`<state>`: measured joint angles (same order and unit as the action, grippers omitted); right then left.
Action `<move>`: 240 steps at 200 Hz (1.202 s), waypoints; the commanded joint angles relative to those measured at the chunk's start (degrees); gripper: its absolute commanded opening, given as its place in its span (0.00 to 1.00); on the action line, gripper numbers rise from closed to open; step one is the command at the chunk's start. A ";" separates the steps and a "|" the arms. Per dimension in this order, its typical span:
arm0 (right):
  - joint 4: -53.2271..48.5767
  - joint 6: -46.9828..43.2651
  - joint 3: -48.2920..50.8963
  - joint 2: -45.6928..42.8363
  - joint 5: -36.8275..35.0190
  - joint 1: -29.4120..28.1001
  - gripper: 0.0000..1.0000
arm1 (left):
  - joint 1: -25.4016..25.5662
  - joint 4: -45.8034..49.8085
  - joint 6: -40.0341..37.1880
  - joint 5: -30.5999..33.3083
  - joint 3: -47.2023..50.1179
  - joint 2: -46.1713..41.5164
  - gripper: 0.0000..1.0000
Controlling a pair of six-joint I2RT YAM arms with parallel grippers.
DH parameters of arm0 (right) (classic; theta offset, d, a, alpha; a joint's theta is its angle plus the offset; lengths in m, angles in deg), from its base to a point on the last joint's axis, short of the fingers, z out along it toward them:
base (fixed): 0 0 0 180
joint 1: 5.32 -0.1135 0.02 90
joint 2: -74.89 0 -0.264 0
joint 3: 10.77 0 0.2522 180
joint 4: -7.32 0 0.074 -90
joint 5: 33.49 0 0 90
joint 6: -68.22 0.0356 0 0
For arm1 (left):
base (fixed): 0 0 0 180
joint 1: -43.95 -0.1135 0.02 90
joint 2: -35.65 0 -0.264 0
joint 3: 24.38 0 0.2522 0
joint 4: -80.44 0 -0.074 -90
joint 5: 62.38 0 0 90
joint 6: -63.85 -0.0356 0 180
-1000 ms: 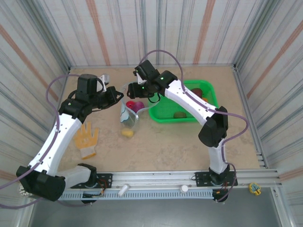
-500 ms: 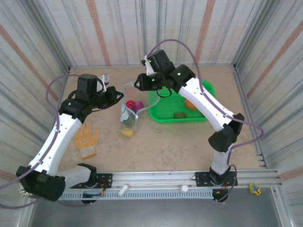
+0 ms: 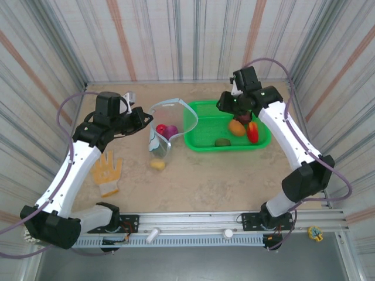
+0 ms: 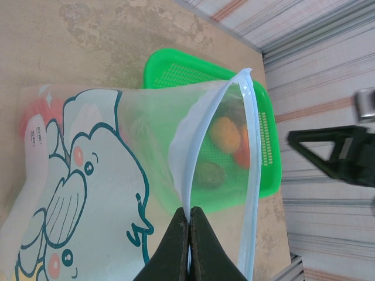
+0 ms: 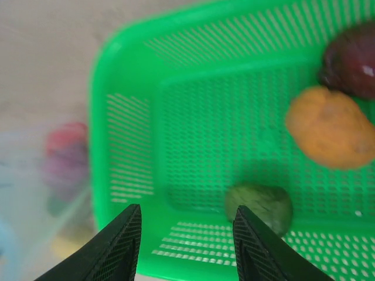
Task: Place the food in the zip-top bag and seal the zipper
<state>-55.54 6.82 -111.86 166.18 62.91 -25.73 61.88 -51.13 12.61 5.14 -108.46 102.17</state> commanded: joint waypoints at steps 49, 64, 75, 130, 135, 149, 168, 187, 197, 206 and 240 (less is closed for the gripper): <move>-1.96 -7.15 3.14 9.65 -1.57 -0.95 0.84 | -0.55 1.37 -1.98 -0.64 -0.34 -1.48 0.00; -2.76 -7.92 3.09 11.49 -2.32 -1.27 0.91 | -0.56 1.45 -2.17 -0.65 -0.34 -1.57 0.00; -3.37 -8.42 2.96 12.93 -3.02 -1.60 0.93 | -0.56 1.53 -2.28 -0.56 -0.34 -1.64 0.00; -4.29 -6.16 4.15 18.74 -4.02 -2.58 0.92 | -0.55 1.71 -2.85 -0.67 -0.25 -1.84 0.00; -4.02 -6.04 4.47 18.92 -4.02 -2.69 0.92 | -0.56 1.75 -2.98 -0.67 -0.30 -1.86 0.00; -3.38 -5.91 5.30 19.67 -3.54 -3.23 0.92 | -0.62 1.80 -2.98 -0.69 -0.23 -1.91 0.00; -2.39 -5.77 6.04 20.69 -2.74 -3.50 0.88 | -0.89 1.72 -2.99 -0.80 -0.20 -1.87 0.00; -1.55 -5.51 6.13 21.63 -2.05 -3.50 0.83 | -0.98 1.67 -2.99 -0.99 -0.25 -1.86 0.00; -1.26 -5.42 6.08 21.92 -1.59 -3.40 0.80 | -1.13 1.65 -2.86 -0.98 -0.25 -1.98 0.00; -1.04 -5.25 5.87 22.09 -1.43 -3.24 0.75 | -1.11 1.64 -2.90 -0.88 -0.25 -1.93 0.00; -0.84 -4.87 5.00 21.01 -1.31 -3.16 0.59 | -1.16 1.80 -2.79 -0.80 -0.43 -2.19 0.00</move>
<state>-56.66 0.96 -106.38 187.16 61.22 -29.05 61.14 -50.01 11.11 5.05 -108.46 101.75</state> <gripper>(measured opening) 0.648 0.052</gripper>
